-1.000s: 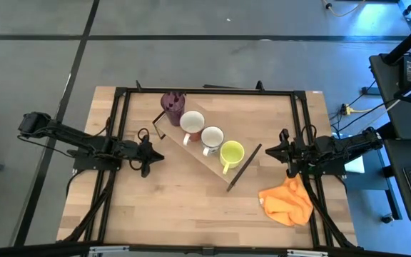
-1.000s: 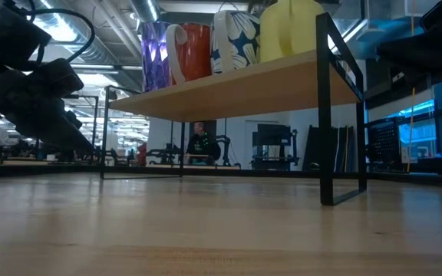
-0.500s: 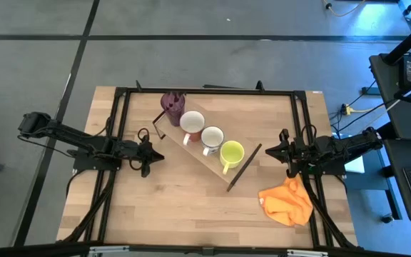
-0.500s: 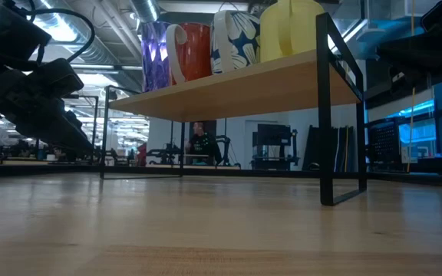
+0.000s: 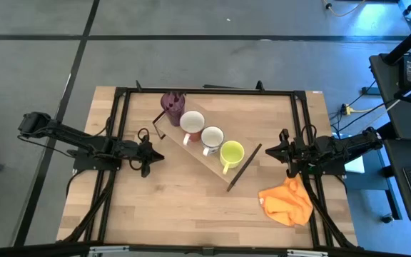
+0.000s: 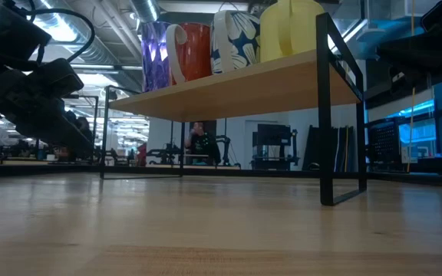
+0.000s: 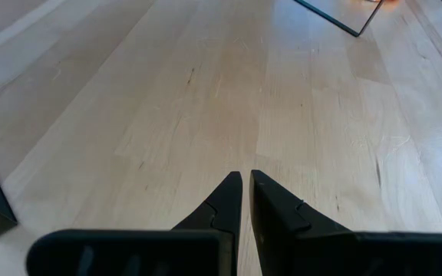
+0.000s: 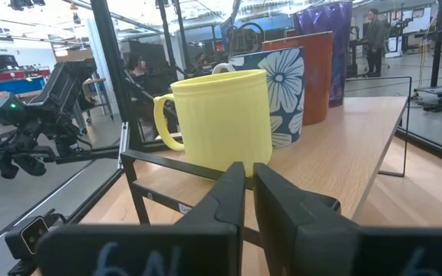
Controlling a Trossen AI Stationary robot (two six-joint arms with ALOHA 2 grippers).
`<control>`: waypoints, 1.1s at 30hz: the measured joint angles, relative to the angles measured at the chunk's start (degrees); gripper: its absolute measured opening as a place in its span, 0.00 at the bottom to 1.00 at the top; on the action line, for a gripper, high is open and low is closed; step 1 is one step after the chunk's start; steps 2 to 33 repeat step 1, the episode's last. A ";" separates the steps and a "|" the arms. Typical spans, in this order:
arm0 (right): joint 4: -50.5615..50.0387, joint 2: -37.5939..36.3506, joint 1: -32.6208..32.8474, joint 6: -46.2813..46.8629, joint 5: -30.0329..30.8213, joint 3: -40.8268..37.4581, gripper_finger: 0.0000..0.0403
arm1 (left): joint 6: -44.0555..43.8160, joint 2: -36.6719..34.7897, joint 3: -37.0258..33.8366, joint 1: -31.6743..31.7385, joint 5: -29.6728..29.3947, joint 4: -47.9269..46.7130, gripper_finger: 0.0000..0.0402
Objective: Stack small to large cups/mugs on shelf
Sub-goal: Return to Home Position
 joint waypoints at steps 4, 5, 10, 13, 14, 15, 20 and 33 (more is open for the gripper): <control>0.00 0.00 0.00 -0.04 0.00 0.00 0.08 | 0.00 0.00 0.00 0.01 0.00 0.00 0.06; 0.00 0.00 0.00 -0.04 0.00 0.00 0.08 | 0.00 0.00 0.00 0.01 0.00 0.00 0.06; 0.00 0.00 0.00 -0.04 0.00 0.00 0.08 | 0.00 0.00 0.00 0.01 0.00 0.00 0.06; 0.00 0.00 0.00 -0.04 0.00 0.00 0.08 | 0.00 0.00 0.00 0.01 0.00 0.00 0.06; 0.00 0.00 0.00 -0.04 0.00 0.00 0.08 | 0.00 0.00 0.00 0.01 0.00 0.00 0.06; 0.00 0.00 0.00 -0.04 0.00 0.00 0.08 | 0.00 0.00 0.00 0.01 0.00 0.00 0.06; 0.00 0.00 0.00 -0.04 0.00 0.00 0.08 | 0.00 0.00 0.00 0.01 0.00 0.00 0.06; 0.00 0.00 0.00 -0.04 0.00 0.00 0.08 | 0.00 0.00 0.00 0.01 0.00 0.00 0.06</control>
